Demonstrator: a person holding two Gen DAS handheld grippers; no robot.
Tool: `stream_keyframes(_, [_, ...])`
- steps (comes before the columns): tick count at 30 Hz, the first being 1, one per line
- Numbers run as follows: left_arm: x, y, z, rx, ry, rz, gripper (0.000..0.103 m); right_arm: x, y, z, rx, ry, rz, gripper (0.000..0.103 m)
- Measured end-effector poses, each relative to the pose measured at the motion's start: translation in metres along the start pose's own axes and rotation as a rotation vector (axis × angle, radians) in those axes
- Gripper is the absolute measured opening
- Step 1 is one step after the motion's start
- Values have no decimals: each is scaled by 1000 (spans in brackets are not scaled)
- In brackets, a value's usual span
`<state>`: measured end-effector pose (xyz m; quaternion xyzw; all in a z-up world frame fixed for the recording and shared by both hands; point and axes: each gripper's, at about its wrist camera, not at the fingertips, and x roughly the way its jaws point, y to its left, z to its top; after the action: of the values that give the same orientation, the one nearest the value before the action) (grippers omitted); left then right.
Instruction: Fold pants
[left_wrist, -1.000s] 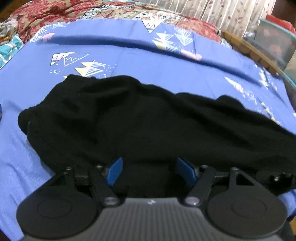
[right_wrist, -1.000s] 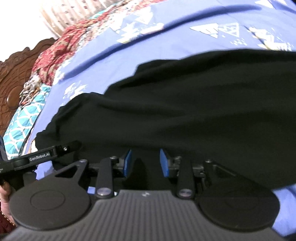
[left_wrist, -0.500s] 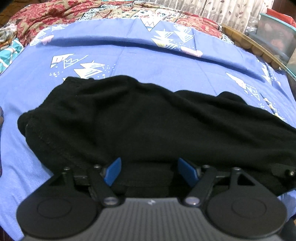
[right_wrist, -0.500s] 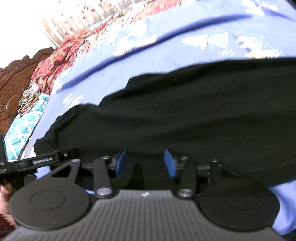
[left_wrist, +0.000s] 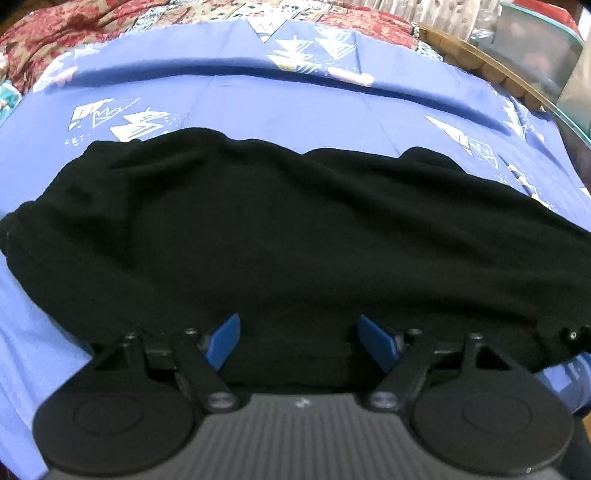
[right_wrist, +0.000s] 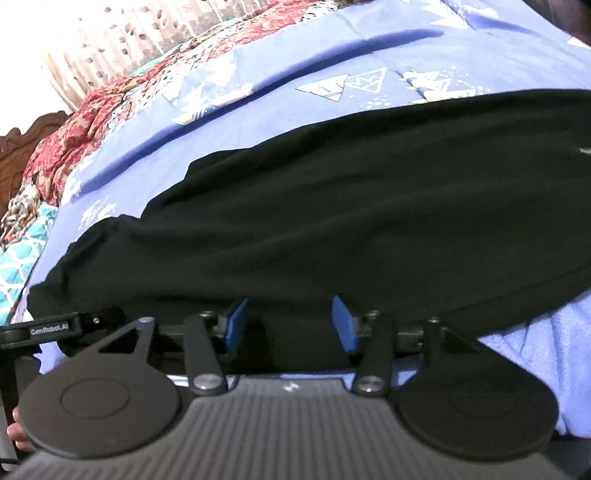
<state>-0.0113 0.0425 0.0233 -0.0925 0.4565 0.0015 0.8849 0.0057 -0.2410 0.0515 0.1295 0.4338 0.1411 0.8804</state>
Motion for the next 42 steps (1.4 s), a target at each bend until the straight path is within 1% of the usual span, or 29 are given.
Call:
stream_keyframes(2, [0, 0, -1, 4, -1, 2, 73, 1, 4, -3, -22, -11, -6, 62])
stream_keyframes(5, [0, 1, -1, 8, -2, -1, 74, 4, 6, -3, -46, -18, -15, 66])
stream_keyframes(14, [-1, 2, -1, 0, -4, -15, 75, 4, 4, -1, -29, -27, -13, 66])
stream_keyframes(21, [-1, 2, -2, -1, -5, -19, 75, -4, 1, -3, -16, -38, -6, 66])
stream_keyframes(22, [-1, 2, -2, -1, -4, -18, 75, -7, 1, -2, -17, -51, -19, 65])
stream_keyframes(23, [-1, 2, -2, -2, -4, -18, 75, -12, 3, -2, -29, -84, -52, 65])
stream_keyframes(25, [-1, 2, -2, -3, -4, -18, 75, -25, 7, -2, -77, -192, -130, 65])
stream_keyframes(26, [-1, 2, -2, -3, -4, -18, 75, -31, 7, 0, -94, -234, -149, 65])
stream_keyframes(28, [-1, 1, -2, 1, -5, -15, 75, -37, 5, 2, -96, -261, -160, 65])
stream_keyframes(30, [-1, 1, -2, 2, -5, -14, 76, -32, -1, 3, -77, -217, -168, 65])
stream_keyframes(33, [-1, 1, -2, 2, -4, -15, 76, -17, -13, -3, -38, -107, -184, 65])
stream_keyframes(34, [-1, 1, -2, 2, -4, -14, 76, -14, -13, -6, -44, -86, -186, 66])
stream_keyframes(37, [-1, -1, -2, 6, -3, -11, 76, -15, -5, -11, -95, -97, -198, 66])
stream_keyframes(42, [-1, -1, -1, 11, -1, -13, 78, -23, -11, -9, -53, -121, -180, 65])
